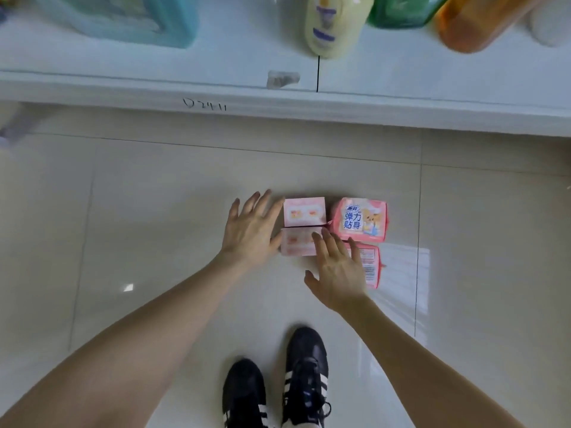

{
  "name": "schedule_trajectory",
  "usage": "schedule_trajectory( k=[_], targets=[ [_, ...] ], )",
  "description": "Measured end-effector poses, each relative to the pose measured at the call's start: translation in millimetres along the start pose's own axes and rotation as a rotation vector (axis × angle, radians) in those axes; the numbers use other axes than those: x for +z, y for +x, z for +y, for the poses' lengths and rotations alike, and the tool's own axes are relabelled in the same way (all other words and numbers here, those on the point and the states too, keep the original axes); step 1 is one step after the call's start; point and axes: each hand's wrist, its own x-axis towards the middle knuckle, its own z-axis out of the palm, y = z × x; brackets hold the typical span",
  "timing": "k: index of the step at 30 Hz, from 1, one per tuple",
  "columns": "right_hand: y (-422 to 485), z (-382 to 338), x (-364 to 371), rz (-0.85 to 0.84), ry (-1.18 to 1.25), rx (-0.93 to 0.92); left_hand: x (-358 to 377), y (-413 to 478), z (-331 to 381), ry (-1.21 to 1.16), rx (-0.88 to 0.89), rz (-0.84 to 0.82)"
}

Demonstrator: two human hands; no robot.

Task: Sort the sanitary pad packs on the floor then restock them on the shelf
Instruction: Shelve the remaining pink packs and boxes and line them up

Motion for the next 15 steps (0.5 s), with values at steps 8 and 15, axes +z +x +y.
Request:
schedule_trajectory(
  k=[8, 15],
  targets=[
    [27.1, 8.1, 34.7, 0.096, -0.085, 0.004, 34.8, 43.4, -5.6, -0.001, 0.088, -0.039],
    [35.6, 6.8, 41.2, 0.102, -0.183, 0.018, 40.6, 60.4, -8.1, -0.001, 0.129, -0.076]
  ],
)
